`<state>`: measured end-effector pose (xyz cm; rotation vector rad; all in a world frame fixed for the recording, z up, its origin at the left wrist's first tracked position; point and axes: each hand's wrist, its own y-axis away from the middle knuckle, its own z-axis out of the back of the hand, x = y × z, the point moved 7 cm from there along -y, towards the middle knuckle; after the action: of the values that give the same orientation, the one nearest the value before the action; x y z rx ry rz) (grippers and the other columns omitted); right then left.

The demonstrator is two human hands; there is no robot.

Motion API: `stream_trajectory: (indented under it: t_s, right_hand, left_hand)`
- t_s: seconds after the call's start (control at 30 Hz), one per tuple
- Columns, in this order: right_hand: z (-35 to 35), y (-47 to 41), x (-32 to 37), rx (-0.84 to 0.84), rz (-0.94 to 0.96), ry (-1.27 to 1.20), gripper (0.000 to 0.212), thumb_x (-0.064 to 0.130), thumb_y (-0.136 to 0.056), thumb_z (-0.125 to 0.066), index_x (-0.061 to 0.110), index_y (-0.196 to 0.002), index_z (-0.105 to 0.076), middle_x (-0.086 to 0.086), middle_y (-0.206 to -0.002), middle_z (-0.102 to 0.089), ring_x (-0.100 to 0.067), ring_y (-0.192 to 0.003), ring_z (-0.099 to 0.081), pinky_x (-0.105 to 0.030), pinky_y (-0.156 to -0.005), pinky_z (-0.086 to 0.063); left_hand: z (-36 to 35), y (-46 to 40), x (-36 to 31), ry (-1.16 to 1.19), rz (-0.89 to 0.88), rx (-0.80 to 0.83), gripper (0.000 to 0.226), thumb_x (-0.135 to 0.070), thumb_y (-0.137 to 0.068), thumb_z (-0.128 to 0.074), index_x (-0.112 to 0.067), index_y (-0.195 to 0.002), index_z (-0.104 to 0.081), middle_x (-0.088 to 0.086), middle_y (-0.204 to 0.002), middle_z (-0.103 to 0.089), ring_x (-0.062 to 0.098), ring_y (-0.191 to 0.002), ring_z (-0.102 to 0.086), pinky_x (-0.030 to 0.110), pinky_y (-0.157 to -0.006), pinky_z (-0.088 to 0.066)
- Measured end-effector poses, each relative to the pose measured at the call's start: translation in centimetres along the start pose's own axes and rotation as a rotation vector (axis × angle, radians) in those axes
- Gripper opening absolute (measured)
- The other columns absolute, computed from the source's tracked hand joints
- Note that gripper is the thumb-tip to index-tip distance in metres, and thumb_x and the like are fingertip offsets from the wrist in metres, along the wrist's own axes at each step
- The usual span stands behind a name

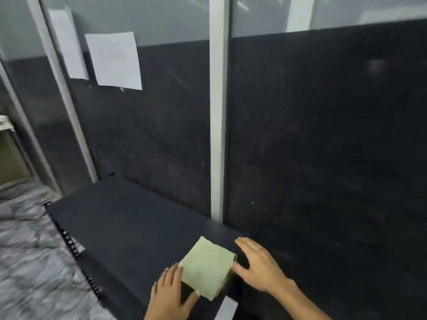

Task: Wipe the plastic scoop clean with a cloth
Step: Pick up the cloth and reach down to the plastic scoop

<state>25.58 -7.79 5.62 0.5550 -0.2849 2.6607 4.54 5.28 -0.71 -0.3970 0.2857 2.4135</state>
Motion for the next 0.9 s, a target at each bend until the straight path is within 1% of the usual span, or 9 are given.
stream_trajectory:
  t_s: [0.07, 0.13, 0.2, 0.27, 0.4, 0.47, 0.6, 0.7, 0.9]
  right_hand:
    - [-3.4, -1.9, 2.2, 0.046, 0.069, 0.046, 0.077, 0.058, -0.090, -0.044, 0.018, -0.154, -0.029, 0.003, -0.161, -0.028, -0.015, -0.148, -0.020, -0.031, -0.119, -0.015]
    - [-7.1, -3.1, 3.9, 0.114, 0.068, 0.106, 0.076, 0.060, -0.088, -0.044, 0.016, -0.149, -0.038, 0.001, -0.156, -0.037, -0.018, -0.146, -0.028, -0.035, -0.117, -0.021]
    - [-10.5, -4.7, 4.5, 0.170, 0.066, 0.140, 0.074, 0.067, -0.080, -0.050, 0.018, -0.134, -0.059, 0.002, -0.142, -0.056, -0.019, -0.132, -0.051, -0.039, -0.106, -0.042]
    - [-12.8, -5.8, 3.7, 0.179, 0.025, 0.155, 0.074, 0.073, -0.072, -0.051, 0.020, -0.120, -0.071, 0.004, -0.129, -0.067, -0.017, -0.119, -0.063, -0.039, -0.097, -0.051]
    - [-14.6, -6.2, 3.2, 0.157, 0.011, 0.181, 0.076, 0.072, -0.077, -0.049, 0.017, -0.125, -0.069, 0.002, -0.134, -0.064, -0.021, -0.126, -0.058, -0.042, -0.108, -0.017]
    - [-14.4, -6.2, 2.9, 0.113, 0.002, 0.223, 0.077, 0.072, -0.081, -0.048, 0.017, -0.132, -0.064, 0.002, -0.141, -0.058, -0.022, -0.133, -0.051, -0.045, -0.108, -0.018]
    - [-15.0, -6.3, 2.0, 0.101, -0.007, 0.235, 0.074, 0.071, -0.088, -0.042, 0.019, -0.138, -0.058, 0.004, -0.147, -0.051, -0.020, -0.138, -0.044, -0.046, -0.109, -0.020]
    - [-15.1, -6.1, 1.7, 0.049, -0.008, 0.217, 0.062, 0.059, -0.094, -0.038, 0.020, -0.138, -0.057, 0.006, -0.146, -0.051, -0.016, -0.139, -0.042, -0.042, -0.110, -0.020]
    - [-14.3, -4.2, 2.1, -0.075, 0.025, 0.091, 0.047, 0.032, -0.095, -0.037, 0.014, -0.123, -0.070, 0.002, -0.132, -0.065, -0.012, -0.130, -0.052, -0.029, -0.115, -0.015]
  left_hand:
    - [-1.9, -0.1, 1.6, 0.086, 0.094, 0.004, 0.144, -0.099, -0.039, 0.011, -0.022, -0.155, -0.026, -0.006, -0.169, -0.014, 0.021, -0.154, -0.023, 0.047, -0.122, -0.023]
    - [-4.8, -0.6, 2.7, 0.034, 0.024, -0.059, 0.116, -0.099, -0.062, -0.011, -0.020, -0.138, -0.045, -0.009, -0.169, -0.012, 0.017, -0.152, -0.029, 0.044, -0.123, -0.015]
    - [-7.7, -1.5, 3.8, 0.101, -0.021, -0.090, 0.092, -0.086, -0.075, -0.025, -0.016, -0.129, -0.047, -0.019, -0.169, 0.008, 0.004, -0.155, 0.000, 0.033, -0.124, 0.003]
    - [-8.6, -1.4, 3.8, 0.121, -0.036, -0.071, 0.094, -0.085, -0.076, -0.020, -0.014, -0.132, -0.046, -0.020, -0.167, 0.014, 0.001, -0.154, 0.011, 0.032, -0.123, 0.006]
    - [-7.2, -1.5, 3.2, 0.033, -0.043, -0.178, 0.097, -0.085, -0.075, -0.025, -0.015, -0.140, -0.041, -0.018, -0.168, 0.012, 0.003, -0.154, 0.011, 0.035, -0.123, 0.004]
    - [-7.2, -1.7, 3.3, -0.012, -0.050, -0.225, 0.098, -0.084, -0.076, -0.028, -0.014, -0.143, -0.041, -0.013, -0.169, 0.003, 0.003, -0.155, 0.010, 0.037, -0.123, 0.001]
    - [-7.6, -1.4, 2.9, -0.088, -0.057, -0.301, 0.099, -0.081, -0.080, -0.033, -0.007, -0.142, -0.054, 0.007, -0.157, -0.044, 0.005, -0.155, 0.010, 0.045, -0.118, -0.015]
    - [-7.4, -1.3, 2.6, -0.091, -0.032, -0.258, 0.098, -0.076, -0.075, -0.049, -0.006, -0.143, -0.054, 0.011, -0.154, -0.047, 0.005, -0.155, 0.011, 0.052, -0.114, -0.025]
    - [-7.3, -1.5, 2.5, -0.086, -0.036, -0.276, 0.099, -0.076, -0.072, -0.050, -0.006, -0.143, -0.054, 0.011, -0.155, -0.047, 0.005, -0.155, 0.009, 0.056, -0.113, -0.030]
